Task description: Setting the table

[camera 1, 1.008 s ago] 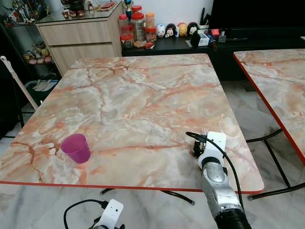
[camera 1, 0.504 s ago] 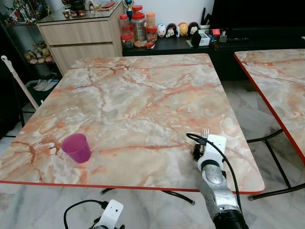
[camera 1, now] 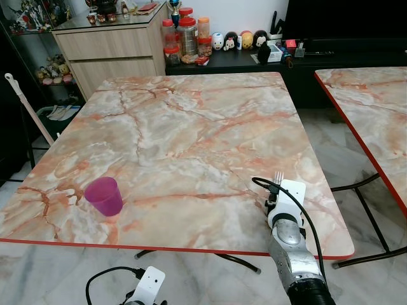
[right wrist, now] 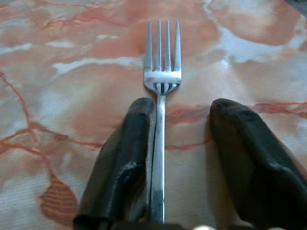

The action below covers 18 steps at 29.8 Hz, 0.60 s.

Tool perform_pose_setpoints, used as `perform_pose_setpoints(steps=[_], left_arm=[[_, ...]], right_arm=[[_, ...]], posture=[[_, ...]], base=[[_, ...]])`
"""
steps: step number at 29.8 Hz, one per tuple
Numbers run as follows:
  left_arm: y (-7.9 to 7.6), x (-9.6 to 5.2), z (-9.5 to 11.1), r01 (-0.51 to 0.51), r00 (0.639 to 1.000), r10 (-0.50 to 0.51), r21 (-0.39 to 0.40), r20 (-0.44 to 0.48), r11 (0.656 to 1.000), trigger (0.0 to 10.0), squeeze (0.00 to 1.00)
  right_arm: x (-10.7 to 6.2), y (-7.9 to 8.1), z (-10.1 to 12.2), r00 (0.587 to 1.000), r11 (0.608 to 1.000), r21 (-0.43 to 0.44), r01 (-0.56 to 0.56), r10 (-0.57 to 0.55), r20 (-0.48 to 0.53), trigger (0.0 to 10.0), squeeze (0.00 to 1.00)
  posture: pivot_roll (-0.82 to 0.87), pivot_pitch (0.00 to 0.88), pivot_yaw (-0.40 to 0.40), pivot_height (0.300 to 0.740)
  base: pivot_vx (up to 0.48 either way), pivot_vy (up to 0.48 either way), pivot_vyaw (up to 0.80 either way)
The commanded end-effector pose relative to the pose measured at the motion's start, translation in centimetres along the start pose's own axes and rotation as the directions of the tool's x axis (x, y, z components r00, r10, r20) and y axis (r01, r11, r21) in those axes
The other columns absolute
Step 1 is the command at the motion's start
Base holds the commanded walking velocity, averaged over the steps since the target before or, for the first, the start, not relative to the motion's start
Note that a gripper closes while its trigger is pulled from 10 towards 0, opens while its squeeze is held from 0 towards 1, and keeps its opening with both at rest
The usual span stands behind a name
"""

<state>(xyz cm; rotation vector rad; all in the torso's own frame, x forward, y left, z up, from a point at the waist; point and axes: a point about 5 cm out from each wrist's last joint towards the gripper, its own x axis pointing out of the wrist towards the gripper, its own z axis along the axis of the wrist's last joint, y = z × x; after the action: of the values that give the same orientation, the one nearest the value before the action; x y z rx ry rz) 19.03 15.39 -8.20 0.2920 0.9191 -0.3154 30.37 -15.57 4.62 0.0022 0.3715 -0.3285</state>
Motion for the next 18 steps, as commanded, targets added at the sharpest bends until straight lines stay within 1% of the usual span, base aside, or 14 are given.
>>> perform_pose_setpoints(steps=[1, 11, 18], left_arm=[[0.08, -0.05, -0.35, -0.001, 1.000, 0.001, -0.014, -0.019, 1.000, 10.0, 0.00], [-0.01, -0.05, -0.42, 0.007, 1.000, -0.007, -0.010, -0.026, 1.000, 10.0, 0.00], [0.02, -0.02, -0.33, 0.011, 1.000, -0.011, -0.004, -0.029, 1.000, 10.0, 0.00]], right_arm=[[-0.17, -0.17, -1.18, 0.998, 1.000, -0.004, 0.012, -0.013, -0.060, 0.0, 0.00], [-0.06, -0.02, -0.79, 0.999, 1.000, 0.000, 0.002, -0.002, -0.050, 0.0, 0.00], [-0.05, 0.47, -0.36, 0.999, 1.000, 0.013, -0.023, 0.024, -0.037, 0.0, 0.00]], posture=[[0.00, 0.000, 0.068, 0.740], [0.00, 0.000, 0.066, 0.740], [0.00, 0.000, 0.066, 0.740]], base=[[0.000, 0.000, 0.00], [0.000, 0.000, 0.00], [0.000, 0.000, 0.00]])
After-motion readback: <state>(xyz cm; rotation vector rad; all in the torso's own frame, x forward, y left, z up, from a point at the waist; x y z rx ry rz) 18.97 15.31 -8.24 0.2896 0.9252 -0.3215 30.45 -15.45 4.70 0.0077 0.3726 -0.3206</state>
